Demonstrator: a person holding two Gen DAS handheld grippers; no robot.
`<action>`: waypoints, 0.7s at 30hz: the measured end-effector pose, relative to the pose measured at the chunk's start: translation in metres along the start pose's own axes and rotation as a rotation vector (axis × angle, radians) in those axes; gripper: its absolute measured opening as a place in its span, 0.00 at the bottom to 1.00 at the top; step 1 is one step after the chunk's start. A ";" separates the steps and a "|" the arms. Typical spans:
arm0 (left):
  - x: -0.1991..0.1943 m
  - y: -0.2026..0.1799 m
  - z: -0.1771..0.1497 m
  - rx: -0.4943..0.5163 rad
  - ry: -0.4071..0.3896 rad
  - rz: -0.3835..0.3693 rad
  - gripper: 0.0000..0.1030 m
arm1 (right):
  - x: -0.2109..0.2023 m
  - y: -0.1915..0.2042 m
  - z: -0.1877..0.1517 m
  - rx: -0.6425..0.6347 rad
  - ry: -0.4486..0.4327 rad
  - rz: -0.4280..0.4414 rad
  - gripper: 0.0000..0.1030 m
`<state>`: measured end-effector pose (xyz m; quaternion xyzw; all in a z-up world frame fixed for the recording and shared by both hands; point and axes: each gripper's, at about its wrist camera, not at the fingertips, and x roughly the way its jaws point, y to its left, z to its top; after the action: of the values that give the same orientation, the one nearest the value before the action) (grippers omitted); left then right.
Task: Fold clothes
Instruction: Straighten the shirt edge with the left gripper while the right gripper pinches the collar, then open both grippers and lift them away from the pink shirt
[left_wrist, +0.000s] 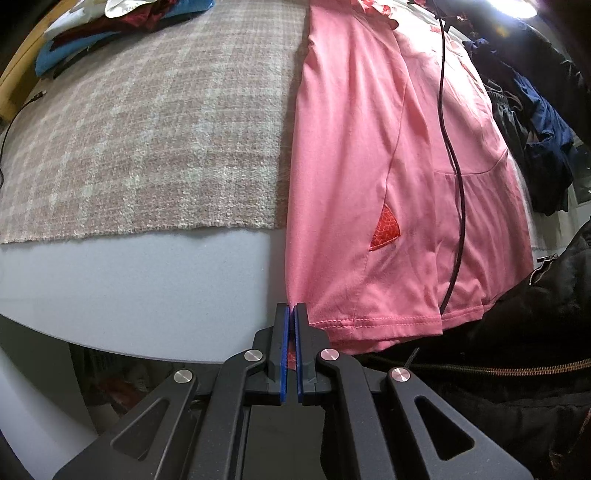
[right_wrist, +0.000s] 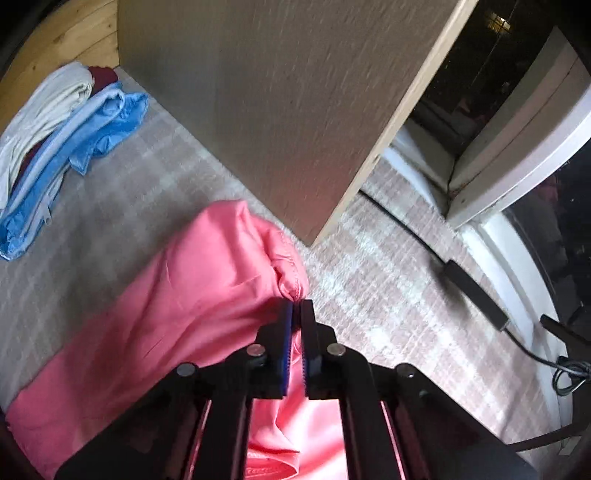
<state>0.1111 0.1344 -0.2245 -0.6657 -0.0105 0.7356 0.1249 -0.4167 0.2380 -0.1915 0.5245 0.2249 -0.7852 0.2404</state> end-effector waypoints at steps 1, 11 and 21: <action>0.000 0.000 0.001 0.001 0.000 0.000 0.02 | -0.003 0.003 0.001 -0.014 -0.022 -0.023 0.21; 0.003 -0.006 -0.018 0.014 -0.002 -0.004 0.02 | 0.011 0.050 0.023 -0.138 -0.089 -0.049 0.35; -0.020 0.004 -0.052 -0.026 -0.022 0.033 0.02 | -0.117 0.021 -0.023 0.047 -0.288 0.135 0.37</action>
<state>0.1630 0.1191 -0.2119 -0.6593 -0.0104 0.7446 0.1040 -0.3484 0.2523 -0.0925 0.4259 0.1339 -0.8394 0.3099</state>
